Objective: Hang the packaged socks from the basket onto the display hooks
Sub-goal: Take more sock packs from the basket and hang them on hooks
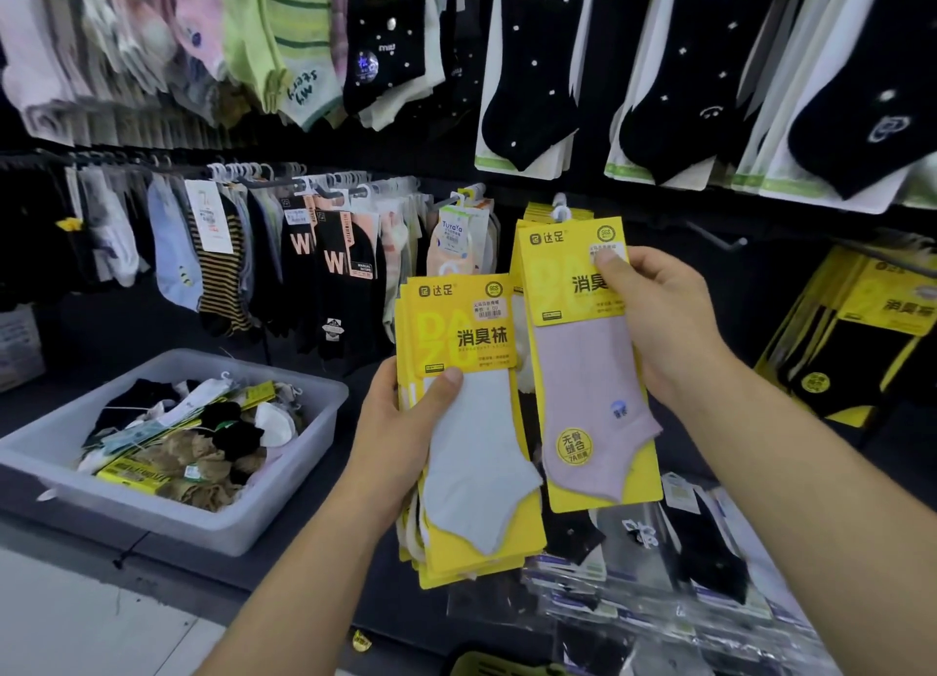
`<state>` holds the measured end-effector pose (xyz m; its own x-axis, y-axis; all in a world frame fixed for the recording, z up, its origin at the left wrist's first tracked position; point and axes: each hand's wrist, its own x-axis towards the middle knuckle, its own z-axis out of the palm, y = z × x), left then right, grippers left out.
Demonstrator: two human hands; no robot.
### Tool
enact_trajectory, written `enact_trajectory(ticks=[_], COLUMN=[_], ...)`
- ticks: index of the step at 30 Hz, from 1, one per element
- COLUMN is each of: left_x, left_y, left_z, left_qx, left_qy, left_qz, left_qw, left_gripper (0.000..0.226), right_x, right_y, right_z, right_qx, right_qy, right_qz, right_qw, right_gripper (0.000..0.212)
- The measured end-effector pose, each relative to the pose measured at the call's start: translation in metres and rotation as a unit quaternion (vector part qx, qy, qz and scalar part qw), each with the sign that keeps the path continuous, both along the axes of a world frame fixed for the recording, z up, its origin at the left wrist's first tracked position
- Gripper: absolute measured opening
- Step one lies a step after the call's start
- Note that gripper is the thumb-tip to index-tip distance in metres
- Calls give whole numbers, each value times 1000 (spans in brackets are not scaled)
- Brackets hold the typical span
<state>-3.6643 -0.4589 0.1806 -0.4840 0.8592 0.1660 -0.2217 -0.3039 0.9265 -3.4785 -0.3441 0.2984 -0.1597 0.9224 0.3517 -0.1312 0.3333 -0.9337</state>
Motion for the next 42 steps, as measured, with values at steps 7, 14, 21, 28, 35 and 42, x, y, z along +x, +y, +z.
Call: enact_trajectory(ticks=[7, 14, 21, 28, 35, 42], left_x=[-4, -4, -5, -6, 0, 8], left_y=[0, -1, 1, 2, 4, 6], left_z=[-2, -2, -1, -2, -5, -3], left_qx=[-3, -2, -4, -7, -7, 3], left_qy=[15, 22, 39, 51, 48, 38], left_qz=[6, 0, 0, 3, 7, 5], left_qw=[1000, 1000, 999, 999, 999, 999], left_gripper=[44, 39, 33, 38, 40, 60], right_x=[-1, -13, -37, -32, -33, -28], right_y=[6, 26, 54, 61, -19, -29], right_z=[3, -7, -14, -29, -45, -50], right_qx=[11, 9, -74, -51, -15, 9], right_qy=[-42, -101, -87, -111, -185, -186], right_qz=[-21, -69, -102, -177, 38, 39], right_qw=[999, 992, 988, 977, 982, 982], right_gripper=[13, 15, 34, 26, 52, 22])
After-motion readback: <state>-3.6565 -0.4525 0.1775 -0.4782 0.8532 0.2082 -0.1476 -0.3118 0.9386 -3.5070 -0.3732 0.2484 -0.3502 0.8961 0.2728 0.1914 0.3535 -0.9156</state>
